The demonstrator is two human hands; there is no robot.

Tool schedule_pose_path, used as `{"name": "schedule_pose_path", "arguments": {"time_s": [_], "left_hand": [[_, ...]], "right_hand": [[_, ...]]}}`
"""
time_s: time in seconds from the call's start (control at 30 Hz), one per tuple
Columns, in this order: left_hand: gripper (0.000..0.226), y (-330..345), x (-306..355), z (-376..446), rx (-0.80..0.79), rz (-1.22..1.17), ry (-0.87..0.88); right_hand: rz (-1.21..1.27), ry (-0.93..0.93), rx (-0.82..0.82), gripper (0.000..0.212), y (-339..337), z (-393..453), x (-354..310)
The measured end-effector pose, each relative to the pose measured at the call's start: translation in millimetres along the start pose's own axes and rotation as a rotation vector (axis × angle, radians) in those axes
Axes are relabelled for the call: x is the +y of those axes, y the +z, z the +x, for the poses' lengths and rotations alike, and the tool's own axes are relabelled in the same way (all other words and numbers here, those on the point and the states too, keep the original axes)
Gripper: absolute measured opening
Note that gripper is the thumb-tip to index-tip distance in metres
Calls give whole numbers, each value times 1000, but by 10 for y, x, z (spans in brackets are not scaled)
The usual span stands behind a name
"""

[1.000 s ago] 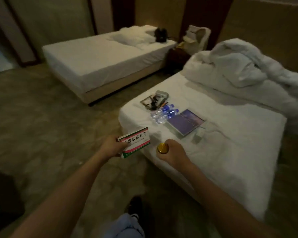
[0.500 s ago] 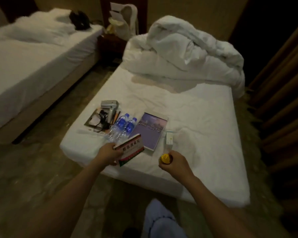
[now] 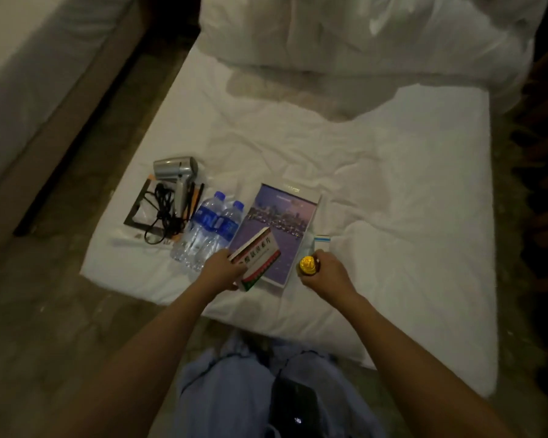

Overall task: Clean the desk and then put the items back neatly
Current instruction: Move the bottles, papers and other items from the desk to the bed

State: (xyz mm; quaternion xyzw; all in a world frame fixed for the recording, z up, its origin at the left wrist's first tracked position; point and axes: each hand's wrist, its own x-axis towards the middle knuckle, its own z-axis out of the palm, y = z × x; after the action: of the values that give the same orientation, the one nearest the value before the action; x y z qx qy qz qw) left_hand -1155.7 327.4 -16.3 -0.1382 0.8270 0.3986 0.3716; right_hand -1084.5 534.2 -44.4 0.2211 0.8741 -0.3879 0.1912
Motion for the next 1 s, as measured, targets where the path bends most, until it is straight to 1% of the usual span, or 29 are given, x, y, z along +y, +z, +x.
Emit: {"name": "schedule_pose_path", "arguments": {"time_s": [0.13,0.27,0.33,0.4,0.47,0.5,0.57,0.63,0.73,0.83,1.0], "left_hand": [[16,41,-83,449,-8,-207,-138],[13,99,-242,975,-12,-369,-248],[14,170,-319,1211,-3,-403,-297],[19,239,-395,1407,10,-378,-324],[25,297,-447,1537,29,-265,-306],[27,317,-463,1579,43,-151,-273],[32,325,-485,1623,62,98,-175],[37,282,-525,1649,75,267,-83],[41,157,-530,1631,55,399,-49],[39,22,-327,1530,12,530,-27],[31,-122,221,1339,-64,701,142]], "right_hand": [[-23,49,-113,28,161,512,50],[-37,78,-172,26,398,958,139],[-39,101,-192,28,527,1123,172],[-44,99,-220,25,668,1269,213],[-57,94,-259,28,797,1398,239],[-66,98,-279,29,844,1456,237],[-74,102,-308,29,894,1548,207],[-68,106,-331,40,890,1607,166],[-65,147,-343,52,742,1619,141],[-65,153,-314,47,455,1565,124],[-144,165,-264,42,-111,1293,46]]}}
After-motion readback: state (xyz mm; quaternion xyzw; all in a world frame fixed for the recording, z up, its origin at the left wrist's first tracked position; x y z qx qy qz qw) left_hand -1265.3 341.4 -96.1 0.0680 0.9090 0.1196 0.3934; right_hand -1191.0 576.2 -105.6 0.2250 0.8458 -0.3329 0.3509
